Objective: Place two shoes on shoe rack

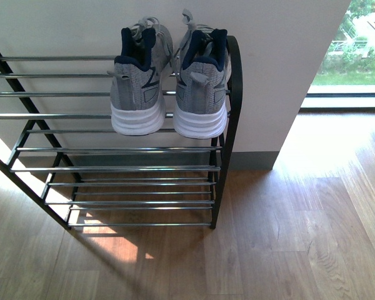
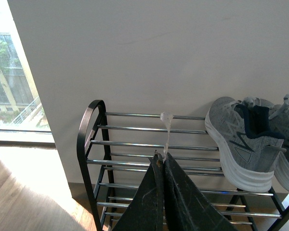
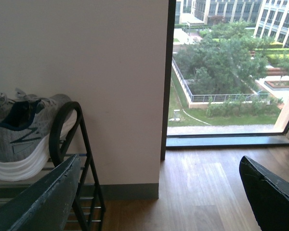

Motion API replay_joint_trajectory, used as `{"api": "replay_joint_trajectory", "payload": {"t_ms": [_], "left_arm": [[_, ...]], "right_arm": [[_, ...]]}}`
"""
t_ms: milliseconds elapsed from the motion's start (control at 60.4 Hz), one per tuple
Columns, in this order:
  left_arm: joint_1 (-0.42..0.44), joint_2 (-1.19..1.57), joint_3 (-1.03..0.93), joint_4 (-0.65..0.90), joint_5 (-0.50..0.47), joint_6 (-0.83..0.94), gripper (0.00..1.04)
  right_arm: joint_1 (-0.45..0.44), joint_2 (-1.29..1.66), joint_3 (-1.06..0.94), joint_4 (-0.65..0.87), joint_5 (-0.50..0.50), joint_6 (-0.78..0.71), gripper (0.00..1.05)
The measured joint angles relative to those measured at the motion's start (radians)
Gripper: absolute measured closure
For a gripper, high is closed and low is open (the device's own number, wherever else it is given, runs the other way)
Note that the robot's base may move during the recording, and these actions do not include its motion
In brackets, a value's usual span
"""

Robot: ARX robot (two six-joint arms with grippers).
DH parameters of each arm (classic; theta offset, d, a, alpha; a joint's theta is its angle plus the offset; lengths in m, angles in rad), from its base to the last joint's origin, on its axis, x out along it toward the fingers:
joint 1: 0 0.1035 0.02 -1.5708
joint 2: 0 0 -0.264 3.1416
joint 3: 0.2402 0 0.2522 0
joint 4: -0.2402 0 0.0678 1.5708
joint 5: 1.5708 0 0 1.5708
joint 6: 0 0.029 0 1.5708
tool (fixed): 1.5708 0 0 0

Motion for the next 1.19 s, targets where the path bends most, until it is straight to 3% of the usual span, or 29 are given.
{"api": "replay_joint_trajectory", "payload": {"t_ms": [695, 795, 1027, 1076, 1192], "left_arm": [[0.0, -0.252, 0.0, -0.248, 0.0, 0.0, 1.04], [0.0, -0.397, 0.0, -0.419, 0.0, 0.0, 1.04], [0.001, -0.415, 0.0, -0.429, 0.0, 0.0, 1.03], [0.001, -0.415, 0.0, -0.429, 0.0, 0.0, 0.96], [0.001, -0.415, 0.0, -0.429, 0.0, 0.0, 0.66]], "right_arm": [[0.0, 0.0, 0.0, 0.0, 0.0, 0.0, 0.09], [0.0, 0.0, 0.0, 0.0, 0.0, 0.0, 0.09], [0.0, 0.0, 0.0, 0.0, 0.0, 0.0, 0.09], [0.0, 0.0, 0.0, 0.0, 0.0, 0.0, 0.09], [0.0, 0.0, 0.0, 0.0, -0.001, 0.0, 0.09]]}}
